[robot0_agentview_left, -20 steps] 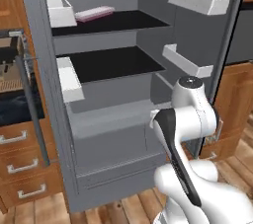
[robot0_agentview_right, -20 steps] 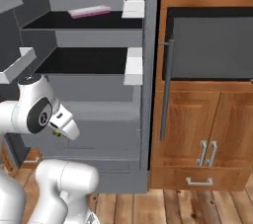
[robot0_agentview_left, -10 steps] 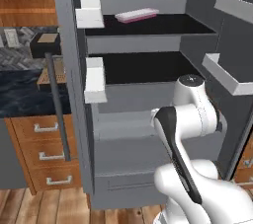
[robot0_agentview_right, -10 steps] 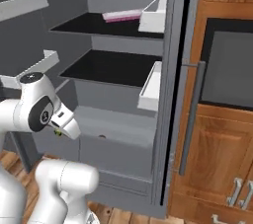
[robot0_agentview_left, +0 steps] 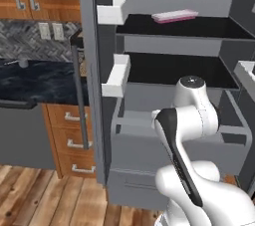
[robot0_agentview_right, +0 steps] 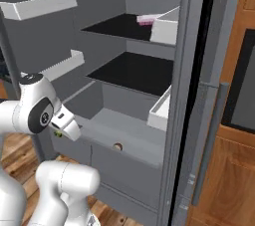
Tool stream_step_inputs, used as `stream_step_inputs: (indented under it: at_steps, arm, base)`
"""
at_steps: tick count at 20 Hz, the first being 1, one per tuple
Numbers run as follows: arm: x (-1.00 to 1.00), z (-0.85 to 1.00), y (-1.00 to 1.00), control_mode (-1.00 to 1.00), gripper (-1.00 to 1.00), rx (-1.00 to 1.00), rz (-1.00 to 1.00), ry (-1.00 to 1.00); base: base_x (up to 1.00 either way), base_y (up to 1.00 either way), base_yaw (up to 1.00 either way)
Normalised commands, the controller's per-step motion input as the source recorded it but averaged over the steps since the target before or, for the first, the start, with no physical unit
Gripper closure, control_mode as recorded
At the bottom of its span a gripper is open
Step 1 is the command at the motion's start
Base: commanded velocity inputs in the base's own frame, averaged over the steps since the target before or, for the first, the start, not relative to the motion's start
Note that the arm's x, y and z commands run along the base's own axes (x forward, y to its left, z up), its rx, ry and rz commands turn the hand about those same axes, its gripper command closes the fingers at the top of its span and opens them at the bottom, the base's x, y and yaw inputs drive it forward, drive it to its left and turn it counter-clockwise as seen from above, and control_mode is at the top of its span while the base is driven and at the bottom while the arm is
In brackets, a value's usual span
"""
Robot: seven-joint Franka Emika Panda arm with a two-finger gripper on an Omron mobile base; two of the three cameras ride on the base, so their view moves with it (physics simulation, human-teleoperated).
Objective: Place the broccoli and mushroom inside the fridge drawer. Close the drawer after placing the vegetables.
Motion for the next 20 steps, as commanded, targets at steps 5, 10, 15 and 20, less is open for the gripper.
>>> stream_step_inputs:
  at_steps: [5,10,15,20]
  arm:
    - [0.00,0.00,0.00,1.00,1.00,0.00,0.00,0.00]
    - [0.00,0.00,0.00,1.00,1.00,0.00,0.00,0.00]
    - [0.00,0.00,0.00,1.00,1.00,0.00,0.00,0.00]
    - [0.00,0.42,-0.40,-1.00,1.00,0.00,0.03,-0.11]
  base:
    - [0.15,-0.53,0.35]
    - [0.28,-0.41,0.27]
    - [0.14,-0.26,0.12]
    - [0.00,0.00,0.00]
